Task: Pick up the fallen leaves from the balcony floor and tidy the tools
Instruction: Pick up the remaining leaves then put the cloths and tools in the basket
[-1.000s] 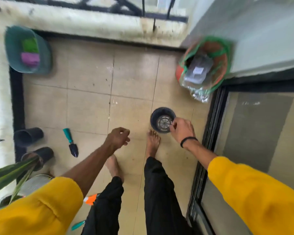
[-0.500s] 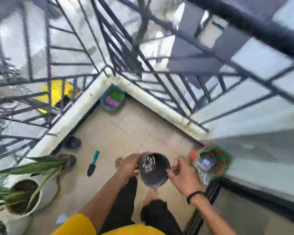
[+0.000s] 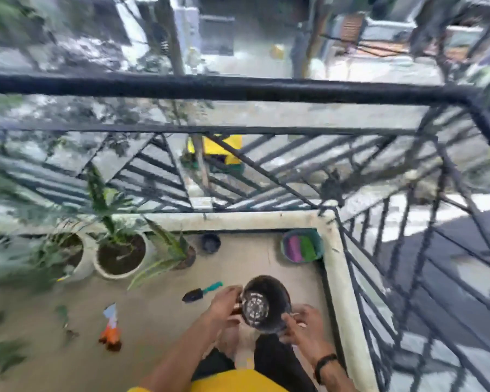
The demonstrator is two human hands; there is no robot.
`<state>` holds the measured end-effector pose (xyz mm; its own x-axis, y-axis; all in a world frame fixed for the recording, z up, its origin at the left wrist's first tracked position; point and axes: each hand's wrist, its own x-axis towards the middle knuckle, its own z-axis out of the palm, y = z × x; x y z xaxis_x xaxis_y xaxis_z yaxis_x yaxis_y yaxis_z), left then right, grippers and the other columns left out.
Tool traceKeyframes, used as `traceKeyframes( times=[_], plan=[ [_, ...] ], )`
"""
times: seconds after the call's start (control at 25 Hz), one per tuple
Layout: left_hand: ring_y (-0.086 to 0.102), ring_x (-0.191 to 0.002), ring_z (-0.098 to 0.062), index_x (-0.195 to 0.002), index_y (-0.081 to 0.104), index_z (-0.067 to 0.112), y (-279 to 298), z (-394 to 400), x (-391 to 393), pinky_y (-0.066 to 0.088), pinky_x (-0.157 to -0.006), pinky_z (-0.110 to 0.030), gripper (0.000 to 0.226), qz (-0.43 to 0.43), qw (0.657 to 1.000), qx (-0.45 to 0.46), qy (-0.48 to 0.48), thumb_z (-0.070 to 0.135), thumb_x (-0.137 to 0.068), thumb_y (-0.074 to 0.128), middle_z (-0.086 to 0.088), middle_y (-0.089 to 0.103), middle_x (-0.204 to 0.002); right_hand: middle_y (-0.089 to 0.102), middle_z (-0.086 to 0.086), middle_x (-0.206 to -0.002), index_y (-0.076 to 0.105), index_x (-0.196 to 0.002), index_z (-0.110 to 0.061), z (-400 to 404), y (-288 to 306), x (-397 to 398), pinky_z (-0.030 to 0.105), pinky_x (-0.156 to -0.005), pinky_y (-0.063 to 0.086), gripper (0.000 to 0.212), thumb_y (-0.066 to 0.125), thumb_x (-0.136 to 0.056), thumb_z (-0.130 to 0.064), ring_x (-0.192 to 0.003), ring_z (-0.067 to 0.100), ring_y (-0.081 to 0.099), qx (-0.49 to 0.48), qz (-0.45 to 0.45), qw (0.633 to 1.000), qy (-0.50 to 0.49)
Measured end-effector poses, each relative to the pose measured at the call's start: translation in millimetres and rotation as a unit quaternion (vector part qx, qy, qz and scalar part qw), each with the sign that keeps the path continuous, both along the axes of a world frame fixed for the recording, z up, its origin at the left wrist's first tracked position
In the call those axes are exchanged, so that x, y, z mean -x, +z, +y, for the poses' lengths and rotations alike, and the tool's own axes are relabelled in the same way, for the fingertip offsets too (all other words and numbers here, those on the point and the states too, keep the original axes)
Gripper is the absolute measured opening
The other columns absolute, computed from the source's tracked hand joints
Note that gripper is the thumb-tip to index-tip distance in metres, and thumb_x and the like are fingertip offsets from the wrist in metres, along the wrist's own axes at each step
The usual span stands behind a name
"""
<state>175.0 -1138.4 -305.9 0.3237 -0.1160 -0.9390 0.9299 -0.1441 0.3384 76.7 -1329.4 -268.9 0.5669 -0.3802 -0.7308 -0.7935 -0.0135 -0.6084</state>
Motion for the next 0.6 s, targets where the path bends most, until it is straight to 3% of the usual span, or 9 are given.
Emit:
traceKeyframes(
  times=[0.08,0.2,0.32,0.4,0.48,0.6],
  plan=[
    [0.069,-0.107,-0.028,-0.120,0.066,0.023,-3.4,15.8,-23.6,0.055,-0.091,-0.044,0.032,0.017,0.999,0.012,0.050,0.044,-0.099,0.054,-0.007,0.069,-0.123,0.070,0.028,-0.071,0.056,-0.095,0.005,4.4,-3.2,-57.6,0.043,-0.054,0.060,0.013,0.068,-0.089,0.005,-0.058,0.040,0.070,-0.027,0.017,0.999,0.023],
    [0.065,-0.109,-0.027,-0.124,0.060,0.026,-12.1,21.7,-52.0,0.055,-0.081,-0.040,0.030,0.029,0.993,0.035,0.105,0.044,-0.102,0.050,-0.003,0.065,-0.126,0.069,0.025,-0.067,0.054,-0.097,0.004,10.9,-28.1,-123.7,0.041,-0.056,0.061,0.013,0.066,-0.090,0.005,-0.060,0.038,0.071,-0.055,0.049,0.997,0.035],
    [0.067,-0.107,-0.026,-0.124,0.058,0.032,-57.9,8.0,-92.9,0.054,-0.085,-0.039,0.023,0.025,0.988,0.026,0.153,0.039,-0.104,0.048,0.001,0.065,-0.126,0.069,0.026,-0.069,0.051,-0.096,0.000,12.7,-91.2,-186.2,0.047,-0.062,0.061,0.016,0.064,-0.090,0.007,-0.062,0.040,0.071,-0.054,0.096,0.993,0.031],
    [0.068,-0.100,-0.026,-0.114,0.058,0.036,-113.4,-5.9,-124.8,0.056,-0.084,-0.038,0.013,0.033,0.980,0.007,0.197,0.032,-0.105,0.049,0.004,0.066,-0.116,0.069,0.029,-0.072,0.050,-0.098,0.000,13.9,-156.3,-221.0,0.051,-0.066,0.061,0.017,0.062,-0.089,0.009,-0.064,0.042,0.071,-0.060,0.126,0.990,0.032],
    [0.069,-0.097,-0.027,-0.109,0.060,0.037,-185.3,-21.1,-149.8,0.058,-0.082,-0.039,0.014,0.048,0.970,-0.014,0.240,0.027,-0.105,0.051,0.004,0.067,-0.108,0.066,0.034,-0.075,0.048,-0.097,0.002,14.6,-231.7,-245.1,0.049,-0.061,0.062,0.016,0.056,-0.090,0.014,-0.064,0.041,0.069,-0.061,0.155,0.986,0.018],
    [0.069,-0.082,-0.024,-0.124,0.063,0.025,-318.1,-39.7,-175.7,0.056,-0.058,-0.030,0.026,0.054,0.955,-0.022,0.290,0.018,-0.102,0.051,-0.005,0.070,-0.107,0.060,0.028,-0.064,0.051,-0.088,0.006,19.4,-355.7,-279.0,0.044,-0.057,0.059,0.016,0.046,-0.090,0.022,-0.054,0.034,0.064,-0.070,0.207,0.976,-0.002]
  ],
)
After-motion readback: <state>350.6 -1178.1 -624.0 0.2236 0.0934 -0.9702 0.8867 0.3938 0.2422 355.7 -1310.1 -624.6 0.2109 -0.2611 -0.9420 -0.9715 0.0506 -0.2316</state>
